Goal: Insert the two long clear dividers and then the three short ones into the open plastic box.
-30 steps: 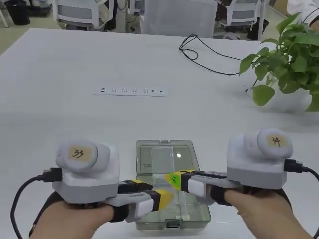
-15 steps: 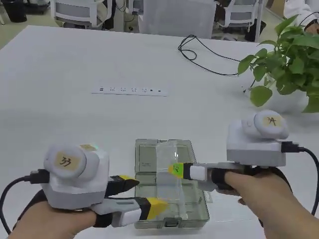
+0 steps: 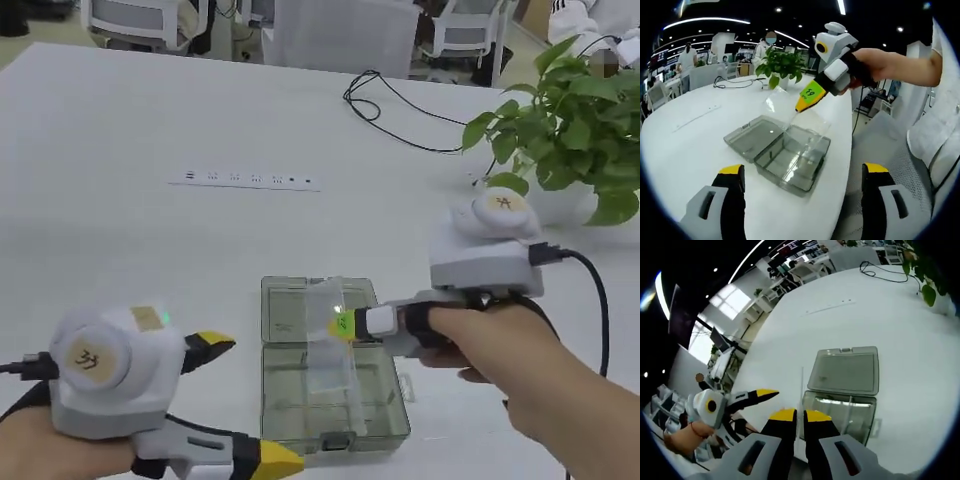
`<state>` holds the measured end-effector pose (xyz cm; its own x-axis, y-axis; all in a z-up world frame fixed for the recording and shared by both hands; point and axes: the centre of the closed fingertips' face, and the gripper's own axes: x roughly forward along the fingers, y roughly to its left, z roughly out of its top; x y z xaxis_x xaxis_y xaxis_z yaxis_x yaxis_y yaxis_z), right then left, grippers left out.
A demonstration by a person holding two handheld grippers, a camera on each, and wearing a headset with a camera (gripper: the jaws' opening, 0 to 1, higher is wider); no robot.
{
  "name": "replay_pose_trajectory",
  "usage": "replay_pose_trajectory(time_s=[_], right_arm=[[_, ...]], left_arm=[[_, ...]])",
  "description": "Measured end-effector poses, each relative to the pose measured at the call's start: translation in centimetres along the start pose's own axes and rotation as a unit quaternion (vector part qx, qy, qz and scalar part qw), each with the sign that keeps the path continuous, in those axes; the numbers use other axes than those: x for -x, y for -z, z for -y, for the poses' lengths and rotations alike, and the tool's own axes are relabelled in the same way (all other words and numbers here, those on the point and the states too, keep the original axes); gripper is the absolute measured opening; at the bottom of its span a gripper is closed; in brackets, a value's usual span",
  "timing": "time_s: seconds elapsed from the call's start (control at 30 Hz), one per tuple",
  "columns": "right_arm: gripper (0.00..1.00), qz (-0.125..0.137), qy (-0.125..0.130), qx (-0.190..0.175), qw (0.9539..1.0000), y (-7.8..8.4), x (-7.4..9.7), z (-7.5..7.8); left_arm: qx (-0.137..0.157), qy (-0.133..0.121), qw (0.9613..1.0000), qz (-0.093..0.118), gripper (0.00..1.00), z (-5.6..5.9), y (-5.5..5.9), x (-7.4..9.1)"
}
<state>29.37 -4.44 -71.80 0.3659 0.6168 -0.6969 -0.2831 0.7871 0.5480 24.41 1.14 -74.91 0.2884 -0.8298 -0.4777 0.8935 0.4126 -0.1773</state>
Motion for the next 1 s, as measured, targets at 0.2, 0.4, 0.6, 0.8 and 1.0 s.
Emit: replay_pose_trajectory(time_s=[0.2,0.4,0.6,0.8,1.0], right_arm=[[0.07,-0.035,0.026,-0.006,0.9990,0.6,-0.5,0.8],[0.07,-0.059,0.054,-0.027,0.9964,1.4,-1.0,1.6],[0.07,-0.085,0.073,-0.043,0.9927,2.6,-1.9,2.2],[0.07,-0.094,0.087,-0.054,0.9903,3.1,-2.6,2.7],[0.07,-0.094,0.095,-0.067,0.9888,3.6,-3.1,3.1]], left_arm=[[-0.016,0.010,0.9997,-0.012,1.00,-0.3,1.0,0.0],[-0.023,0.017,0.9995,-0.011,1.00,-0.4,1.5,0.0],[-0.022,0.022,0.9995,-0.009,1.00,-0.5,1.7,0.1],[-0.021,0.026,0.9994,-0.003,1.00,-0.7,1.5,0.0],[-0.018,0.029,0.9994,0.004,1.00,-0.7,1.3,-0.1]])
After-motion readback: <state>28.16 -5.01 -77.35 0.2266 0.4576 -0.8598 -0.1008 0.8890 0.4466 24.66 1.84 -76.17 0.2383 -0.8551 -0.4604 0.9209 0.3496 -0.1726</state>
